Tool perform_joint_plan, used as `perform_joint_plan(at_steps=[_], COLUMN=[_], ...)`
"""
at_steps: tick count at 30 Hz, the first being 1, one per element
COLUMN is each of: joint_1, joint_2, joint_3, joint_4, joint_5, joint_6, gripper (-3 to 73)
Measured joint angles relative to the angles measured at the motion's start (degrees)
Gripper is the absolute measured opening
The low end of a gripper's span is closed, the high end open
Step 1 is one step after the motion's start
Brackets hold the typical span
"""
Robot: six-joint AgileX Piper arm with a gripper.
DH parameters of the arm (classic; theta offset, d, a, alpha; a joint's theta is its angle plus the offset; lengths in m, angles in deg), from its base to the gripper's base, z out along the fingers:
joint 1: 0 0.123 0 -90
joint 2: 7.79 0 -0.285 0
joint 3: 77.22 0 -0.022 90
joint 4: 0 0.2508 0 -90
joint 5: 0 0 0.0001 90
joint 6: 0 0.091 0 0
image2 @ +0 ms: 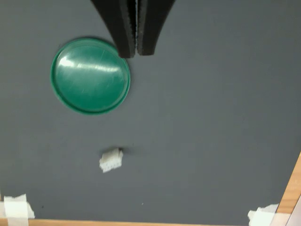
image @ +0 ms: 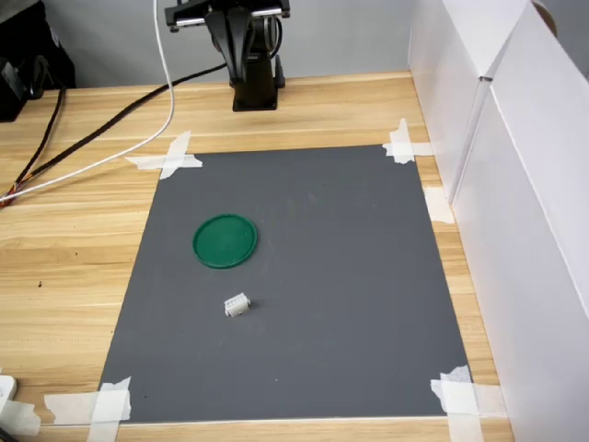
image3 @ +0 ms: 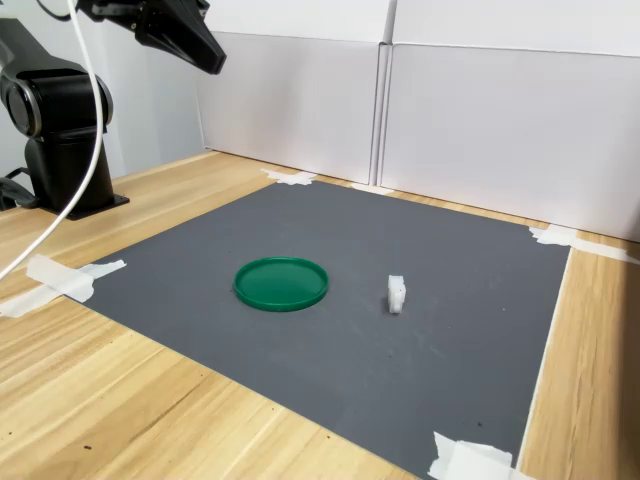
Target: Grasp a white terminal and put it in the green lid.
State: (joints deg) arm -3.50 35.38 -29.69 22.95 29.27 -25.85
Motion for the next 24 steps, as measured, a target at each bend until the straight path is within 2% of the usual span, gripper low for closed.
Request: perform_joint_plan(at_steps=[5,12,16,20,24], joint_1=[0.0,0.0,0.0,0.0,0.0], joint_2=[7.0,15.6,20.4,24.6,28.3], joint_3=[-6.2,-13.9,-17.5,-21.2,-25.2], joint_4=[-1.7,-8.2,-10.8,-11.8,-11.5], joint_5=[0.0,1.7,4.2,6.7,10.2], joint_6=[0.0,0.0,-0.1,-1.9,-6.3], gripper=[-1.7,-1.7,-1.7,-1.7,-1.7])
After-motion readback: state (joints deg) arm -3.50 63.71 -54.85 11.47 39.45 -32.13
